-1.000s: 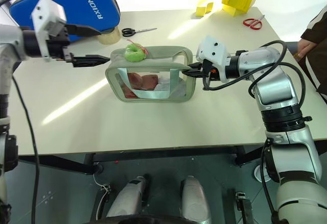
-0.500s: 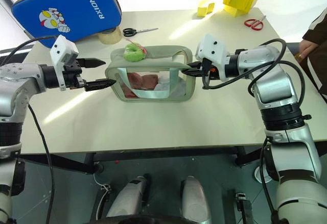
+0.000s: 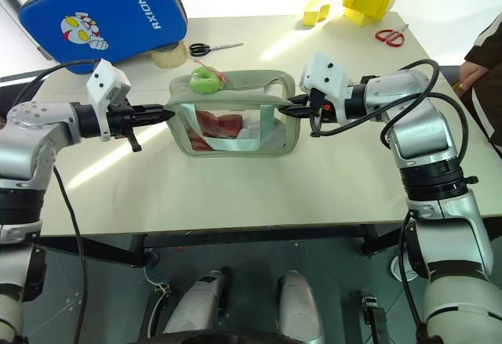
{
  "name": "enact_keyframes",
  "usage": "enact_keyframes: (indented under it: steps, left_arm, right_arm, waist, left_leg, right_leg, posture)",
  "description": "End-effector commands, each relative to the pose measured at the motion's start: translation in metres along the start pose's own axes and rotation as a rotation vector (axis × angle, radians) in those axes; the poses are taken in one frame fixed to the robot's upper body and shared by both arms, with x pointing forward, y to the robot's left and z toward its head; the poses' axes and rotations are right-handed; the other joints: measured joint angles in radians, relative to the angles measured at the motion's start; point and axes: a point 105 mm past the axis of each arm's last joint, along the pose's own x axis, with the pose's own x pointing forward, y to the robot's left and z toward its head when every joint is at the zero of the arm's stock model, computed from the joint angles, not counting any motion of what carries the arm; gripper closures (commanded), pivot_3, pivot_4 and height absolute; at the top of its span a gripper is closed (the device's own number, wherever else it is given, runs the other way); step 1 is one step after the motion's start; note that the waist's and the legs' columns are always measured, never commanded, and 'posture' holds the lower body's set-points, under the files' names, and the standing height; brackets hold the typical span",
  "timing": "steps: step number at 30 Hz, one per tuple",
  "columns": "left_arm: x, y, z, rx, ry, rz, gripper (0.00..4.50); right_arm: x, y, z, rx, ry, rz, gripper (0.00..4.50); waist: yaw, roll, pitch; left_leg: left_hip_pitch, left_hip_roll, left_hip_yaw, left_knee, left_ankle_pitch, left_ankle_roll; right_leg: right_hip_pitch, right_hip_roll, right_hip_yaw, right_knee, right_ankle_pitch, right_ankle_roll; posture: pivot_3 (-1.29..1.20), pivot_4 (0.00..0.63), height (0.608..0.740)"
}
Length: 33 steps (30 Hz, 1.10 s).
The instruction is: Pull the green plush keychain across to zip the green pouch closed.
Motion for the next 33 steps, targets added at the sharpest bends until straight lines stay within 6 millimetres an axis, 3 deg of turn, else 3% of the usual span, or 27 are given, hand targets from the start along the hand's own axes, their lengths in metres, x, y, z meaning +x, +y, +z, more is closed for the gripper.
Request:
enact_keyframes:
  steps: [1, 2, 3, 6, 9, 10, 14, 18, 25, 30, 33]
  left_arm:
    - [-0.004, 0.0, 0.019, 0.023, -0.039, -0.011, 4.49]
    - [-0.006, 0.0, 0.02, 0.025, -0.037, -0.016, 4.5]
    - [-0.009, 0.0, 0.02, 0.034, -0.029, -0.021, 4.5]
    - [-0.018, -0.001, 0.019, 0.042, -0.011, -0.03, 4.5]
    - [-0.029, -0.001, 0.016, 0.047, 0.013, -0.022, 4.5]
    - [-0.032, -0.002, 0.016, 0.048, 0.018, -0.022, 4.5]
    - [-0.038, -0.008, 0.019, 0.042, 0.016, -0.026, 4.5]
    - [-0.034, -0.009, 0.019, 0.037, 0.004, -0.013, 4.5]
    - [-0.032, -0.01, 0.02, 0.033, -0.006, -0.007, 4.5]
    - [-0.033, -0.011, 0.02, 0.03, -0.009, -0.006, 4.5]
    - [-0.033, -0.011, 0.019, 0.027, -0.009, -0.006, 4.5]
  right_arm:
    - [-0.006, -0.001, 0.029, -0.052, -0.095, -0.005, 4.5]
    - [-0.007, 0.0, 0.029, -0.03, -0.096, 0.009, 3.71]
    - [-0.008, 0.001, 0.029, -0.016, -0.096, 0.015, 3.45]
    - [-0.013, -0.002, 0.03, -0.025, -0.091, -0.003, 2.06]
    - [-0.017, -0.012, 0.054, 0.0, -0.163, -0.032, 0.44]
    - [-0.017, -0.011, 0.067, 0.009, -0.203, -0.018, 0.08]
    - [-0.002, -0.001, 0.111, -0.018, -0.315, 0.024, 0.03]
    - [0.03, 0.016, 0.134, -0.068, -0.373, 0.076, 0.03]
    - [0.07, 0.027, 0.115, -0.083, -0.343, 0.12, 0.03]
    - [0.089, 0.024, 0.103, -0.058, -0.327, 0.107, 0.03]
    - [0.097, 0.024, 0.102, -0.051, -0.329, 0.11, 0.86]
  waist:
    - [0.0, 0.0, 0.0]
    - [-0.001, 0.0, 0.0]
    - [-0.001, 0.0, 0.0]
    - [-0.004, 0.0, 0.0]
    - [-0.007, 0.0, 0.0]
    - [-0.01, 0.0, 0.0]
    - [-0.018, 0.0, 0.0]
    - [-0.021, 0.0, 0.0]
    - [-0.017, 0.0, 0.0]
    - [-0.024, 0.0, 0.0]
    - [-0.025, 0.0, 0.0]
  left_leg:
    - [0.0, 0.0, 0.0, 0.0, 0.0, 0.0]
    - [0.0, 0.0, 0.0, 0.0, 0.0, 0.0]
    - [0.0, 0.0, 0.0, 0.0, 0.0, 0.0]
    - [0.0, 0.0, 0.0, 0.0, 0.0, 0.0]
    - [0.0, 0.0, 0.0, -0.001, 0.0, 0.0]
    - [0.0, 0.0, 0.0, -0.001, 0.0, 0.0]
    - [0.0, 0.001, 0.0, -0.002, 0.0, 0.0]
    - [0.0, 0.001, 0.0, -0.002, 0.0, 0.0]
    - [0.0, 0.0, 0.0, -0.002, 0.0, 0.0]
    - [0.0, 0.0, 0.0, -0.002, 0.0, -0.001]
    - [0.0, 0.0, -0.001, -0.002, 0.0, -0.001]
  right_leg:
    - [0.0, 0.0, 0.0, 0.0, 0.0, 0.0]
    - [0.0, 0.0, 0.0, 0.0, 0.0, 0.0]
    - [0.0, 0.0, 0.0, 0.0, 0.0, 0.0]
    - [0.0, 0.0, 0.0, 0.0, 0.0, 0.0]
    - [-0.001, 0.0, 0.0, 0.0, 0.0, 0.0]
    - [-0.001, 0.0, 0.0, 0.0, 0.0, 0.0]
    - [-0.001, 0.0, 0.0, 0.0, 0.0, 0.0]
    - [-0.001, 0.0, 0.0, 0.0, 0.0, 0.0]
    - [-0.001, 0.0, 0.0, 0.0, 0.0, 0.0]
    - [-0.001, 0.0, 0.0, 0.001, 0.0, 0.0]
    - [-0.001, 0.0, 0.0, 0.001, 0.0, 0.0]
  posture:
    - [0.0, 0.15, 0.74]
    - [0.0, 0.15, 0.74]
    - [0.0, 0.15, 0.74]
    - [0.0, 0.15, 0.74]
    - [0.0, 0.15, 0.74]
    - [0.0, 0.15, 0.74]
    - [0.0, 0.15, 0.74]
    - [0.0, 0.15, 0.74]
    - [0.0, 0.15, 0.74]
    - [0.0, 0.15, 0.74]
    - [0.0, 0.15, 0.74]
